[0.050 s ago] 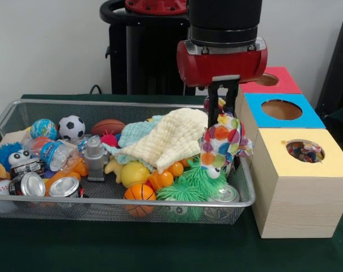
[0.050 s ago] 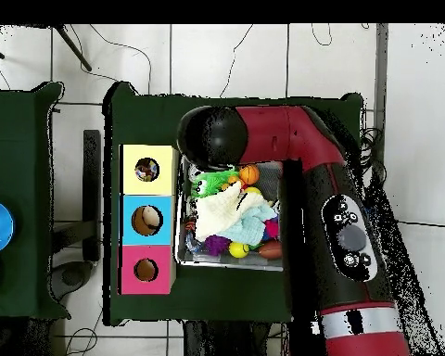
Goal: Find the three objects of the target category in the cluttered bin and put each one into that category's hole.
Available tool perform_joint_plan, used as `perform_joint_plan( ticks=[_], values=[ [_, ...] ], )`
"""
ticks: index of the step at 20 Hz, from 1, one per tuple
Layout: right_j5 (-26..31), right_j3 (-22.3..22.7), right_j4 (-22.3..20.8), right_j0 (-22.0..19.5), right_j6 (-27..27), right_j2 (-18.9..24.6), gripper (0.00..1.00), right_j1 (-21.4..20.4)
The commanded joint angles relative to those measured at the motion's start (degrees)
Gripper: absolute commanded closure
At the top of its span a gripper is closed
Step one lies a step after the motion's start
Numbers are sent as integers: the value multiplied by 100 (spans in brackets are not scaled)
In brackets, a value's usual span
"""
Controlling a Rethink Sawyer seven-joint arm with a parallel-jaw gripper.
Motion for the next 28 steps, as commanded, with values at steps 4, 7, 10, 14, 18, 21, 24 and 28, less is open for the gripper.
perform_joint_plan(
  ticks=[4, 7, 10, 14, 18, 21, 24, 28],
  values=[
    [480, -257, 235, 449, 1495, -618, 100, 552],
    [359, -135, 336, 556, 1497, -717, 100, 485],
    [384, -58, 395, 576, 1324, -805, 100, 428],
    [636, -14, 556, 524, 994, -818, 100, 213],
    [1009, -239, 672, 554, 807, -838, 100, 171],
    [999, -279, 696, 550, 772, -869, 100, 241],
    [1040, -377, 735, 535, 727, -872, 100, 287],
    [1020, -313, 789, 513, 670, -889, 100, 230]
  ],
)
